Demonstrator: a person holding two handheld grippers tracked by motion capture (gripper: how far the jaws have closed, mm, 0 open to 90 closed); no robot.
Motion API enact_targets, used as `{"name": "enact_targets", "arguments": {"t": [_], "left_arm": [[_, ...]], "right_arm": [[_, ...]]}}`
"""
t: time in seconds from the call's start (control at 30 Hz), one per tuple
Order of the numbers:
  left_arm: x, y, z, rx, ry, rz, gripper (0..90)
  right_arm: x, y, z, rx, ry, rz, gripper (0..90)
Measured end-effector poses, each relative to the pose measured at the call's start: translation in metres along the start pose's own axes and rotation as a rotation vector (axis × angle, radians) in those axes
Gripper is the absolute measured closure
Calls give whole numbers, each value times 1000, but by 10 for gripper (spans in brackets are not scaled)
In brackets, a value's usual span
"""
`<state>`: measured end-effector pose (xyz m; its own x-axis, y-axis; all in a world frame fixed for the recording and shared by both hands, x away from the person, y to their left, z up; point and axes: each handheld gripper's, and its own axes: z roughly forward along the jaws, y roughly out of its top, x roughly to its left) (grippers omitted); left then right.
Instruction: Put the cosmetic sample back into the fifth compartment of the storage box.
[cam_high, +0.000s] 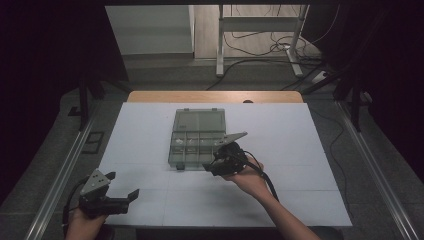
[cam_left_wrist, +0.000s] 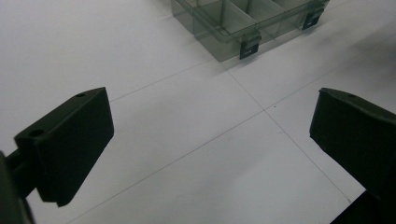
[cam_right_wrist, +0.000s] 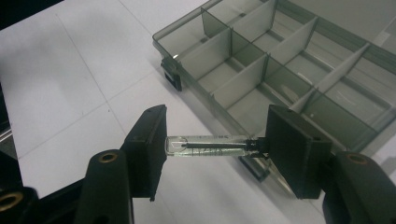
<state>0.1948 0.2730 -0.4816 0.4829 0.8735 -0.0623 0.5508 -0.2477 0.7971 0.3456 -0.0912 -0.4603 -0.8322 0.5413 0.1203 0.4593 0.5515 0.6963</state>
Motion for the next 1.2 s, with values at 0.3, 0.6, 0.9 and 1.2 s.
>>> {"name": "enact_targets", "arguments": {"t": [0.3, 0.6, 0.9, 1.2], "left_arm": [[1, 0, 0, 0, -3, -5, 3], [1, 0, 0, 0, -4, -9, 3], [1, 0, 0, 0, -5, -9, 3], [1, 0, 0, 0, -8, -9, 3]], "right_arm": [[-2, 10, 13, -2, 8, -6, 401], [-4, 20, 25, -19, 10, -24, 400], [-1, 31, 42, -14, 23, -34, 400], [5, 41, 60, -13, 37, -48, 400]]}}
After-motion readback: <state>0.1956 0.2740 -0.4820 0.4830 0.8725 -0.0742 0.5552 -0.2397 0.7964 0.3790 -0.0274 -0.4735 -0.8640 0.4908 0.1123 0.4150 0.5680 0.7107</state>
